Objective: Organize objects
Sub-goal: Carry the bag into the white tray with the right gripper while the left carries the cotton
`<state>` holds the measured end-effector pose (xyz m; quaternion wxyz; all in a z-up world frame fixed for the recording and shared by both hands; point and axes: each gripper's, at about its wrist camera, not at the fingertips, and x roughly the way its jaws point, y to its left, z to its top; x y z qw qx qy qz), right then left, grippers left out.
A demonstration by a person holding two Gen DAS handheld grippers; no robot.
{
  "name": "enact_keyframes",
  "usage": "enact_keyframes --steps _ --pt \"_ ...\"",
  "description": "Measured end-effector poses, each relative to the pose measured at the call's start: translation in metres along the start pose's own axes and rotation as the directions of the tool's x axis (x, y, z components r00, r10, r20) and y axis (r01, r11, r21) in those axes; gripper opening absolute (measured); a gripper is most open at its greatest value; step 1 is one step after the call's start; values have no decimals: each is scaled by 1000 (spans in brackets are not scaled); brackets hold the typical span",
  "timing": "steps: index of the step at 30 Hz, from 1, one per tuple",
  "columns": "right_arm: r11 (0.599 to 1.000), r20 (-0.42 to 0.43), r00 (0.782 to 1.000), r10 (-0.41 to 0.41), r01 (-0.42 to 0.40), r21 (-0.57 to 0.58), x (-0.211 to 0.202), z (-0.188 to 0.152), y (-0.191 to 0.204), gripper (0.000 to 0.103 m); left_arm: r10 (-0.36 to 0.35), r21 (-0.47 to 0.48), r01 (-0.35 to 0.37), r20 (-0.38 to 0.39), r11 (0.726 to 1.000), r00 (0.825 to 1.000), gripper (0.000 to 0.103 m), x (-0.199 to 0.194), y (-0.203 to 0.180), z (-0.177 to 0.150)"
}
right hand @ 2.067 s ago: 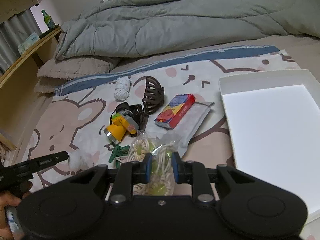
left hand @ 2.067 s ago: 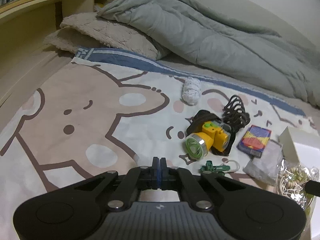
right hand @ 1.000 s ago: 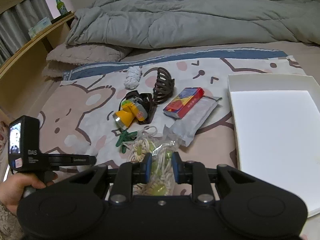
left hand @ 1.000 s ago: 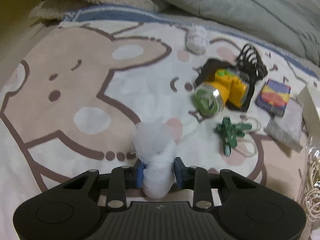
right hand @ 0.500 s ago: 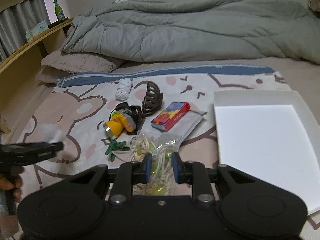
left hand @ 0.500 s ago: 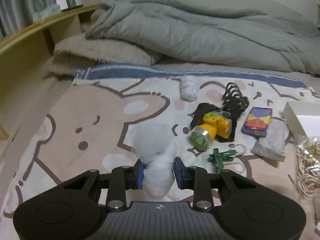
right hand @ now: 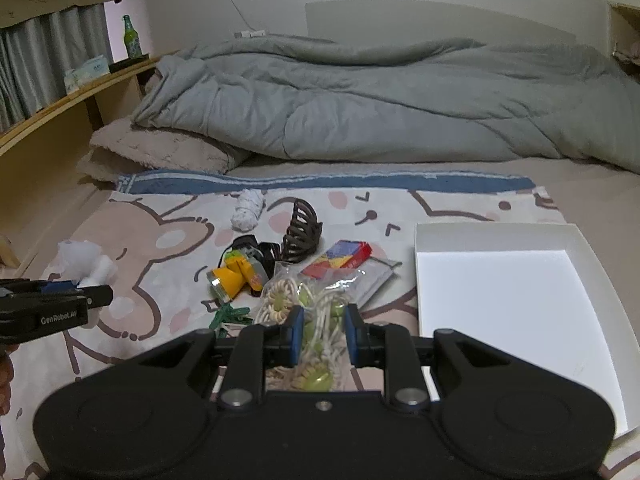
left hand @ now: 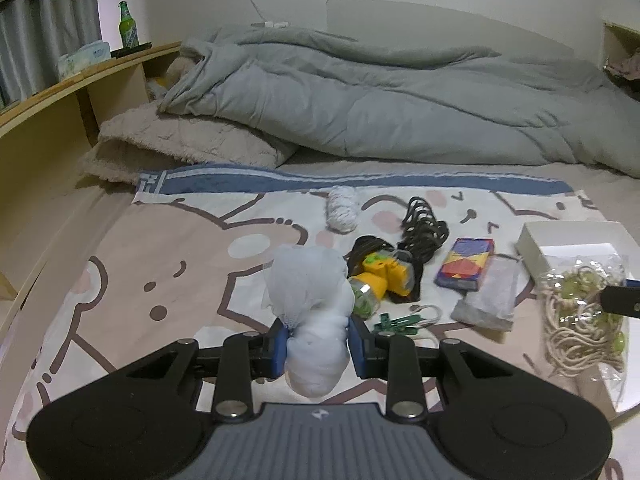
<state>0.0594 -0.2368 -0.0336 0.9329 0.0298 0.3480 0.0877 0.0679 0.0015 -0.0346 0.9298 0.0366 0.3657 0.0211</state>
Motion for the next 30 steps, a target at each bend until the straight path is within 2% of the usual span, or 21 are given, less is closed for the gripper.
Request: enact_keyframes --steps 4,9,21,30 --pt "1000 27 1000 0 1 -30 -6 0 4 23 -18 -23 18 10 1000 1000 33 -9 -5 0" --pt "999 49 999 4 -2 -39 -12 0 2 22 -19 -9 20 33 1000 999 33 -18 -16 -1" --pt "999 74 997 -7 10 -35 -24 -1 -10 23 -66 -5 66 33 998 997 33 -26 -42 -3" --pt "998 95 993 -64 65 -16 -33 0 -38 23 -136 15 136 35 991 990 33 -26 -79 4"
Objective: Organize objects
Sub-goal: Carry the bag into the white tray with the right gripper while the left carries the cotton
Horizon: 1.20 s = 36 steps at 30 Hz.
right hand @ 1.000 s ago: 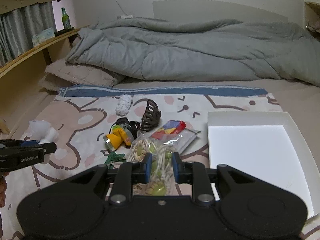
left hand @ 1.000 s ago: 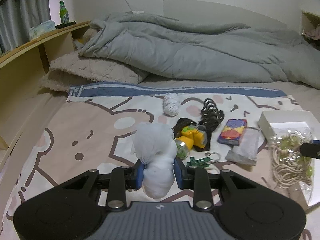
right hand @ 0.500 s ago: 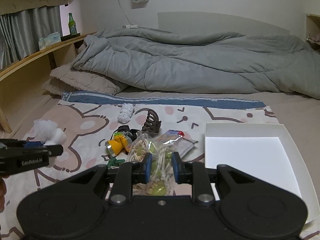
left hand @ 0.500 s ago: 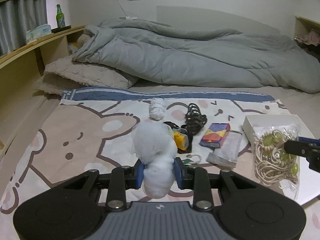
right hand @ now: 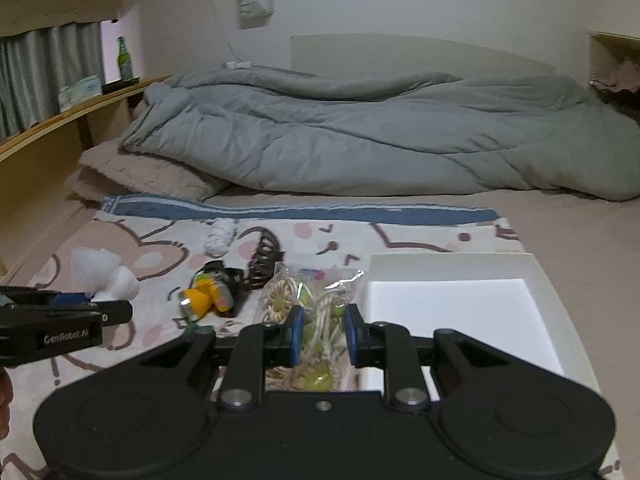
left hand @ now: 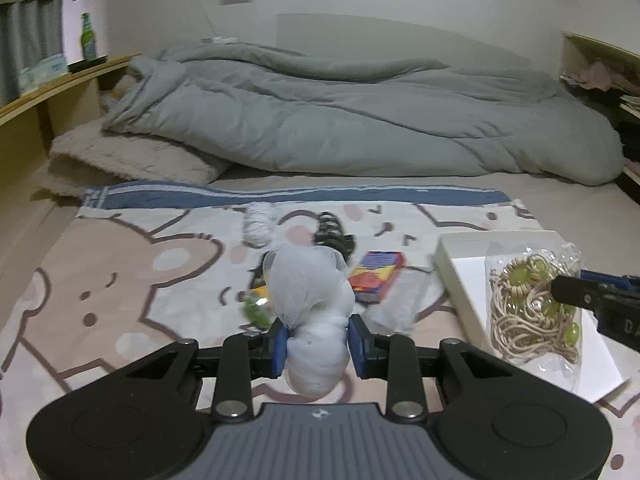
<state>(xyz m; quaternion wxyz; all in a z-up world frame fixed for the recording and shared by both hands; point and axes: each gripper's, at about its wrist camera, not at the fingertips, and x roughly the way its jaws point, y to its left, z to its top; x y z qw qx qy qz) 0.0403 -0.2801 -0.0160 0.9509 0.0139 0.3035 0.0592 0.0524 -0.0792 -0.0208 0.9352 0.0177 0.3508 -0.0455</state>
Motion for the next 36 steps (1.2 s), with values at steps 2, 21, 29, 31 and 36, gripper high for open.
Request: enact_keyframes --steps 2,21,29,31,36 --pt "1000 7 1000 -23 22 10 -2 1 -10 23 -17 14 17 3 1000 1000 33 1 -10 0" --pt "981 -15 985 -175 175 83 -8 -11 -94 23 -254 70 256 -33 964 967 33 13 -87 -6" --pt "984 -99 982 -161 167 56 5 -21 -112 23 -373 20 376 -103 926 922 33 18 -112 -13" --pt "983 -111 978 -177 182 36 7 -24 -112 23 -392 0 395 -118 919 912 33 23 -116 -13" --pt "981 -127 974 -188 191 10 12 -27 -110 23 -416 -41 414 -137 909 899 33 34 -125 -14"
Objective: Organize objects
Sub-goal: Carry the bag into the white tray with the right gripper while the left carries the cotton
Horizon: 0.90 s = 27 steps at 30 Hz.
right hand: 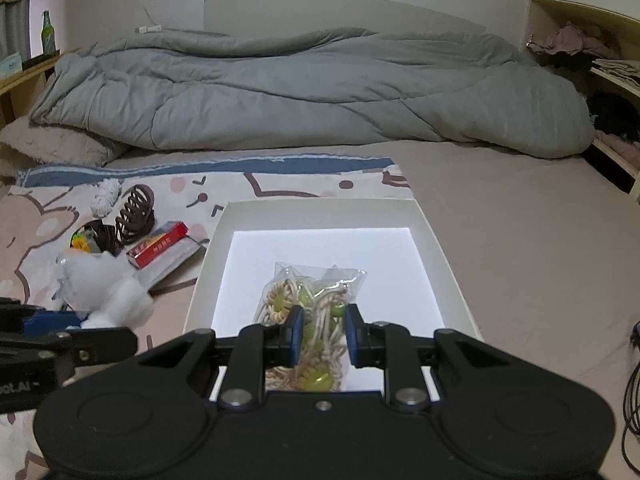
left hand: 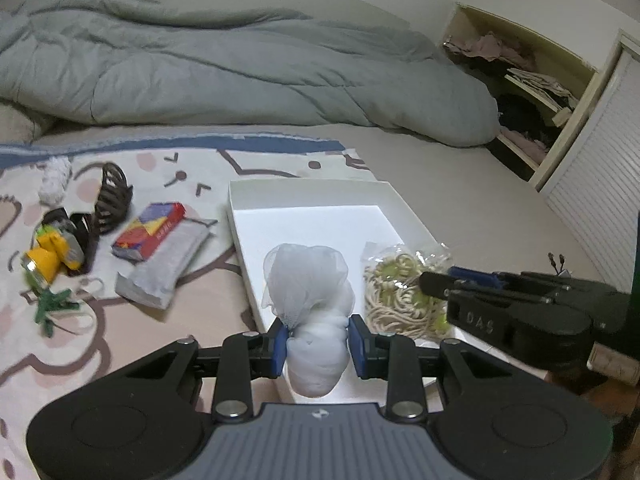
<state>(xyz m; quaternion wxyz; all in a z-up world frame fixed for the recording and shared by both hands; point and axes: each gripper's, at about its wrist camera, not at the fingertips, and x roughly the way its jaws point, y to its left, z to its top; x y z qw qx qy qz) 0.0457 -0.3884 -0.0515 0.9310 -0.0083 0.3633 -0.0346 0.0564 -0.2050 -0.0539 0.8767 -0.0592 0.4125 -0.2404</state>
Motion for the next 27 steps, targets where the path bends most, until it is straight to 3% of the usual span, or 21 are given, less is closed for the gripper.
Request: enact_keyframes --steps 10,19,27 --pt "1000 -29 1000 -1 0 -18 8 -1 5 23 -37 -28 36 -28 999 999 33 29 3 -8" --pt "998 -74 997 37 -41 -54 17 -3 13 23 -74 -120 66 -63 991 995 34 43 21 -13" --pt "995 -107 992 62 -70 -74 22 -3 22 23 -69 -85 61 -96 995 993 35 48 16 -19"
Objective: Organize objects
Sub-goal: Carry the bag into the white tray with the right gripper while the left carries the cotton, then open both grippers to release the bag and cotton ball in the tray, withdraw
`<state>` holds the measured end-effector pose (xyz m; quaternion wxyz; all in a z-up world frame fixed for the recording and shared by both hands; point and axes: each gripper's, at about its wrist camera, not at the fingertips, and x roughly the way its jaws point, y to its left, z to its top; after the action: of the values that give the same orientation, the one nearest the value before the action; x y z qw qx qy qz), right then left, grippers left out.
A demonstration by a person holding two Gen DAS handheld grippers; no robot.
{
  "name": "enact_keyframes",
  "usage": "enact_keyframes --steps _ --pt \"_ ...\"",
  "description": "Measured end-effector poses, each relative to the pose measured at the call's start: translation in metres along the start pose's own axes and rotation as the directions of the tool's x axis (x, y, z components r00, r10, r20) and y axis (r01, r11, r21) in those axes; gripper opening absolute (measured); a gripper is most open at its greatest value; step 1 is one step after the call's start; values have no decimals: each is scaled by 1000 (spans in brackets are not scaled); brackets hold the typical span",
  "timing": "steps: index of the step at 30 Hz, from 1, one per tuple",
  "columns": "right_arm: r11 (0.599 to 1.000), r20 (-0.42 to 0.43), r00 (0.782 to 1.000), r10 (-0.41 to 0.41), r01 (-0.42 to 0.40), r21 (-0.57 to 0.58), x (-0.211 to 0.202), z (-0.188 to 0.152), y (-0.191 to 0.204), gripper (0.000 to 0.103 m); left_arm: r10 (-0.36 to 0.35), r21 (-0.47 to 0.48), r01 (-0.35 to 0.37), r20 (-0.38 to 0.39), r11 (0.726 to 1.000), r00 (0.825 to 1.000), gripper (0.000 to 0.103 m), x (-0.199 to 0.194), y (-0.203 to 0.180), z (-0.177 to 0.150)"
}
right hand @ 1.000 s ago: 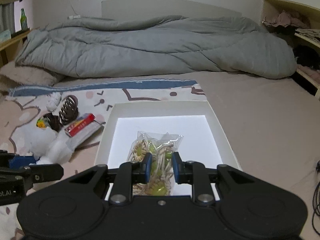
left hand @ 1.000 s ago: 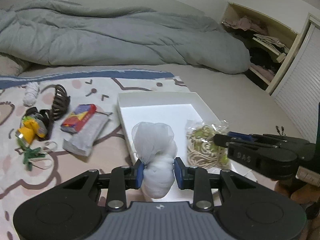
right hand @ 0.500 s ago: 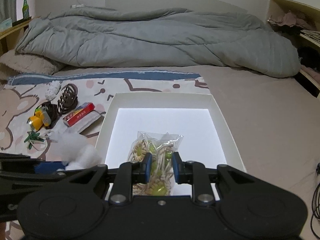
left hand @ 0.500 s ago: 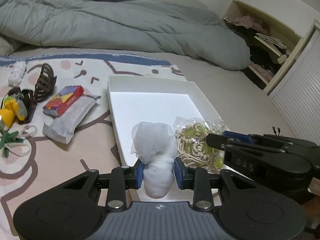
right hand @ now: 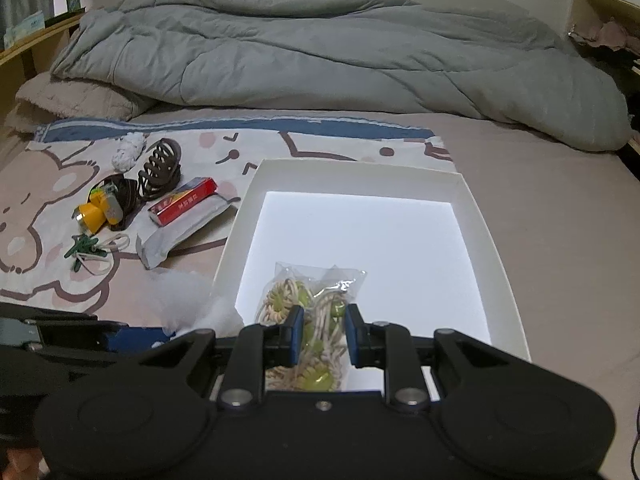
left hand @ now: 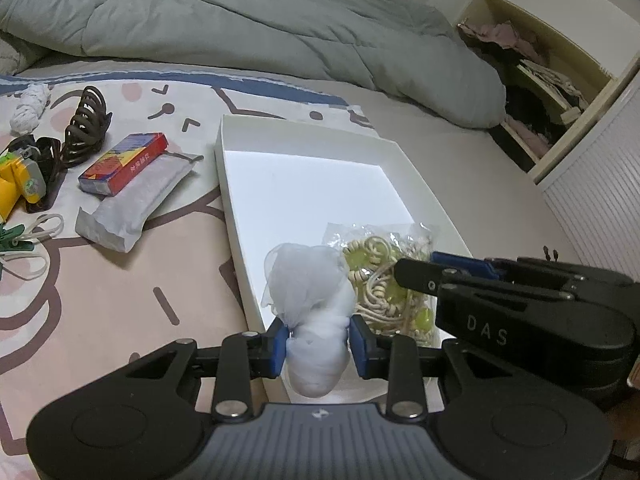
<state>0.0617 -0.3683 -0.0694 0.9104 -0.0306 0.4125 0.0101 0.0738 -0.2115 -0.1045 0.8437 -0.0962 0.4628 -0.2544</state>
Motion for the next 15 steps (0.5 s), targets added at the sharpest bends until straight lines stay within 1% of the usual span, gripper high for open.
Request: enact_keyframes --steps 1,3,5,7,8,10,12,15 --pt "1000 -1 1000 -2 2 -5 0 0 1 23 1 3 -1 -1 1000 1000 36 0 0 0" --pt "1000 -3 1000 -6 6 -13 0 1 1 23 14 11 -14 -3 1000 1000 45 1 0 -1" --pt "1000 -3 1000 -12 12 -20 0 1 0 23 50 29 -50 1 998 999 65 3 0 -3" --pt "999 5 1000 -21 21 -30 -1 -1 0 25 77 48 -77 8 996 997 67 3 0 -4" --pt "999 13 1000 -25 26 -30 0 -2 0 29 82 52 -83 9 995 997 67 3 1 -3" --pt "999 22 999 -34 35 -39 0 -3 0 32 87 48 -87 9 995 996 67 2 2 -2" --pt "998 27 999 -47 48 -35 -1 -3 0 37 91 48 -92 9 995 996 67 2 4 -2" --pt "998 29 997 -68 68 -15 -1 -2 -4 38 102 60 -103 10 993 995 67 2 3 -2"
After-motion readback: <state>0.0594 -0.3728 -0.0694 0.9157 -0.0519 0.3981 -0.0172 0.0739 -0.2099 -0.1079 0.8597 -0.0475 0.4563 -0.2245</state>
